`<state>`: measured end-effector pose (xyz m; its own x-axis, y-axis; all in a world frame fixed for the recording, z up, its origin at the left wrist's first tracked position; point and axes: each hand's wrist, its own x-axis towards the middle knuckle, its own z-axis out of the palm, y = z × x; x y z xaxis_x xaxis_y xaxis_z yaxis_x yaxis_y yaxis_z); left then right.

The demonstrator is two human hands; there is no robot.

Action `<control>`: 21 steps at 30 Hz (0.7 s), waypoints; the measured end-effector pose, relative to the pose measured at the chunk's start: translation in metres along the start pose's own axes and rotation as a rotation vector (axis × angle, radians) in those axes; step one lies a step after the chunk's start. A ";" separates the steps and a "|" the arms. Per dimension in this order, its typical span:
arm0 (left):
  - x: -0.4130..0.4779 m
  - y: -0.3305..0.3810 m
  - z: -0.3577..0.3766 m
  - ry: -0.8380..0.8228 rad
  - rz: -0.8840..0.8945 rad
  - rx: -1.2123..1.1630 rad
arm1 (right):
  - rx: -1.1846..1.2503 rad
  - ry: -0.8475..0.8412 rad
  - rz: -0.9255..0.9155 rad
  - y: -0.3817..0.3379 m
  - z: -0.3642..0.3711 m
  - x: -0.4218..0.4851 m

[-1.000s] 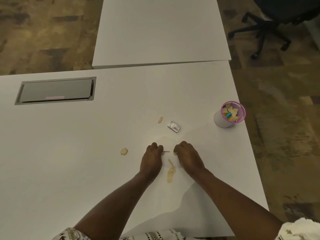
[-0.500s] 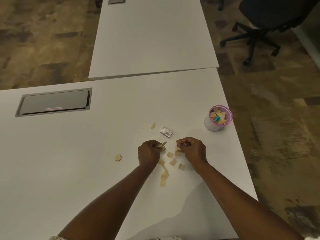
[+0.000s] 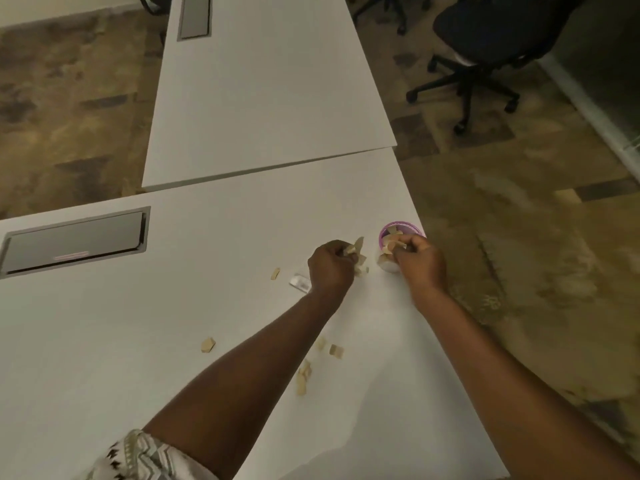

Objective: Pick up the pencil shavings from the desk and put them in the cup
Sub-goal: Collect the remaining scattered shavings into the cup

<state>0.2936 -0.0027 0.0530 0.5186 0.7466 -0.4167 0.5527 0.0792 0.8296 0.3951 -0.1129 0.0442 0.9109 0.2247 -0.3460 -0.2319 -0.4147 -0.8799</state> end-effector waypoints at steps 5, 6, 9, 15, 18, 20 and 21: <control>0.019 0.042 0.042 -0.014 0.106 0.075 | -0.101 0.038 0.010 -0.004 -0.015 0.035; 0.021 0.046 0.048 -0.020 0.119 0.093 | -0.111 0.026 0.012 -0.005 -0.016 0.039; 0.027 0.054 0.061 -0.052 0.133 0.157 | -0.138 -0.032 0.025 -0.004 -0.019 0.048; 0.033 0.055 0.066 -0.154 0.149 0.259 | -0.205 -0.137 0.042 -0.009 -0.025 0.054; 0.034 0.055 0.064 -0.173 0.167 0.294 | -0.307 -0.113 -0.021 -0.013 -0.030 0.052; 0.034 0.055 0.062 -0.178 0.194 0.327 | -0.393 -0.066 -0.091 -0.015 -0.032 0.048; 0.034 0.054 0.060 -0.180 0.215 0.339 | -0.450 -0.027 -0.141 -0.015 -0.032 0.045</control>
<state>0.3803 -0.0124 0.0617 0.7338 0.5933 -0.3308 0.5871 -0.3090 0.7482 0.4509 -0.1248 0.0522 0.9121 0.3271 -0.2471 0.0698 -0.7178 -0.6927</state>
